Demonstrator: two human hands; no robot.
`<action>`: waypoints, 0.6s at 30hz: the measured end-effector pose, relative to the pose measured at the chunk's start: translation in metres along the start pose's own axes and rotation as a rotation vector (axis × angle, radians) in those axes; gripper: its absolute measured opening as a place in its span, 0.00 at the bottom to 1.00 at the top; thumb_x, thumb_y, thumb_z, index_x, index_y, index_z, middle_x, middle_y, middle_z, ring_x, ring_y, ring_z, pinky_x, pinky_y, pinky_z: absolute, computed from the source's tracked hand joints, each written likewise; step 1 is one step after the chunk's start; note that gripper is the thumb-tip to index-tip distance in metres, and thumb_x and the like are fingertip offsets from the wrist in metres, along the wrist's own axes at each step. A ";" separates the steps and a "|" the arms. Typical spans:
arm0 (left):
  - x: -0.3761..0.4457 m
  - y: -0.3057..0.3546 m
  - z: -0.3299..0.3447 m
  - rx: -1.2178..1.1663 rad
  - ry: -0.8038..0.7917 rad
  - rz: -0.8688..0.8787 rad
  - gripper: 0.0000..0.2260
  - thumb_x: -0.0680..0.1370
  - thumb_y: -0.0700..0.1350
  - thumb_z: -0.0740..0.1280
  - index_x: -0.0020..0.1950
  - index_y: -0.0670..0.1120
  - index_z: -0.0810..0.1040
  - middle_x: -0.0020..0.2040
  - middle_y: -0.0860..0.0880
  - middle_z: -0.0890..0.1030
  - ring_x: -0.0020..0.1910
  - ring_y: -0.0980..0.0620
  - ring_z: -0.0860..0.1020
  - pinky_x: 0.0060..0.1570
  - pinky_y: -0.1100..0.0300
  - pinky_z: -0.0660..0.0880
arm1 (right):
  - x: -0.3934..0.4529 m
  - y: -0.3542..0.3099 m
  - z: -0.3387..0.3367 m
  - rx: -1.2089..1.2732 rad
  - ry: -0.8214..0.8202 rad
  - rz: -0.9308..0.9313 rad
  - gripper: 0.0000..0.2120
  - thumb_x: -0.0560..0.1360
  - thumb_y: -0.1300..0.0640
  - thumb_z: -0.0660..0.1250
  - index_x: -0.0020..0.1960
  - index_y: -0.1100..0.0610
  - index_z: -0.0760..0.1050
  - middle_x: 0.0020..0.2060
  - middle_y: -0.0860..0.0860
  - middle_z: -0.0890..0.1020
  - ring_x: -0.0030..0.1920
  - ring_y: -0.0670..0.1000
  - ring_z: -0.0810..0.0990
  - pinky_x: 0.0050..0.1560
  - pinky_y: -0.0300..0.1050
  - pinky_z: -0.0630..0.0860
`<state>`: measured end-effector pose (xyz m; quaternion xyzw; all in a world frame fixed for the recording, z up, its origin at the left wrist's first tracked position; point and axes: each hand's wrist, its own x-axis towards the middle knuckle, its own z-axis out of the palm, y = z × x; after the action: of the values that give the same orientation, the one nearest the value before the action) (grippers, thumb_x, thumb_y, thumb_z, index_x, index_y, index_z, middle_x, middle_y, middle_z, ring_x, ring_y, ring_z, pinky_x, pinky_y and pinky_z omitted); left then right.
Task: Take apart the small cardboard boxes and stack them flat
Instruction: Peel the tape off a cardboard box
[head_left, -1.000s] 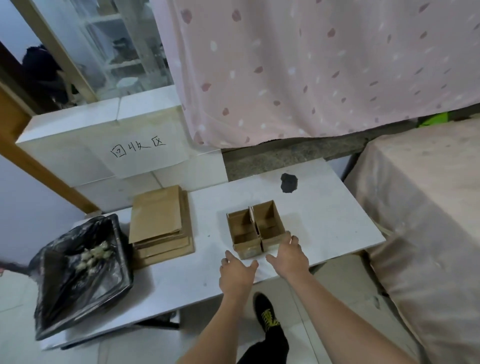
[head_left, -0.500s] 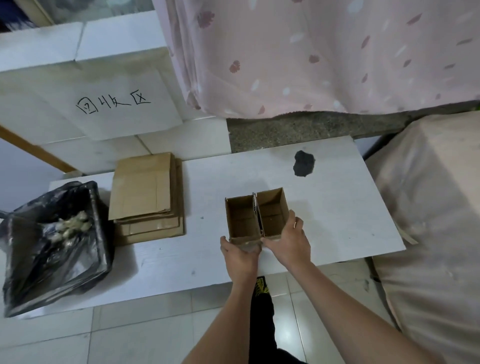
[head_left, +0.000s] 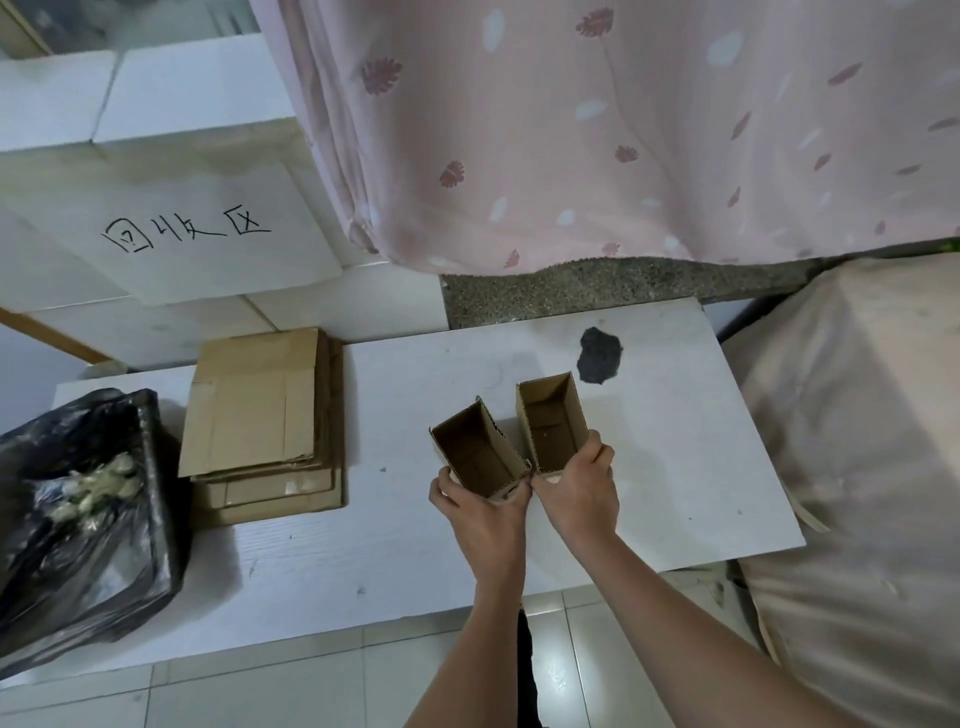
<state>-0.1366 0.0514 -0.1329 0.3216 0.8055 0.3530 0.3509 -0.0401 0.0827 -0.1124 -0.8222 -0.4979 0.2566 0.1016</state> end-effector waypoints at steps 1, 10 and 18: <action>0.003 0.003 0.001 0.006 0.000 0.008 0.49 0.62 0.61 0.81 0.74 0.49 0.57 0.70 0.52 0.60 0.56 0.46 0.77 0.44 0.63 0.75 | 0.005 -0.001 0.000 -0.004 0.000 -0.007 0.48 0.66 0.44 0.78 0.74 0.60 0.54 0.65 0.58 0.68 0.60 0.60 0.76 0.57 0.53 0.78; 0.052 0.020 -0.003 0.075 -0.107 0.071 0.49 0.63 0.63 0.79 0.75 0.51 0.58 0.69 0.53 0.65 0.59 0.51 0.77 0.51 0.58 0.79 | 0.036 -0.008 -0.009 -0.046 -0.009 -0.017 0.47 0.66 0.40 0.78 0.72 0.60 0.57 0.61 0.58 0.71 0.57 0.60 0.78 0.52 0.52 0.80; 0.094 0.013 -0.033 0.105 -0.192 0.068 0.47 0.68 0.53 0.81 0.79 0.52 0.57 0.74 0.52 0.67 0.67 0.51 0.72 0.61 0.56 0.76 | 0.058 0.002 -0.031 -0.188 -0.013 -0.070 0.42 0.69 0.43 0.75 0.71 0.61 0.57 0.60 0.58 0.73 0.55 0.59 0.77 0.52 0.51 0.77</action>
<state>-0.2106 0.1190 -0.1372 0.3988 0.7743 0.2898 0.3968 -0.0003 0.1347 -0.1056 -0.8084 -0.5490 0.2101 0.0297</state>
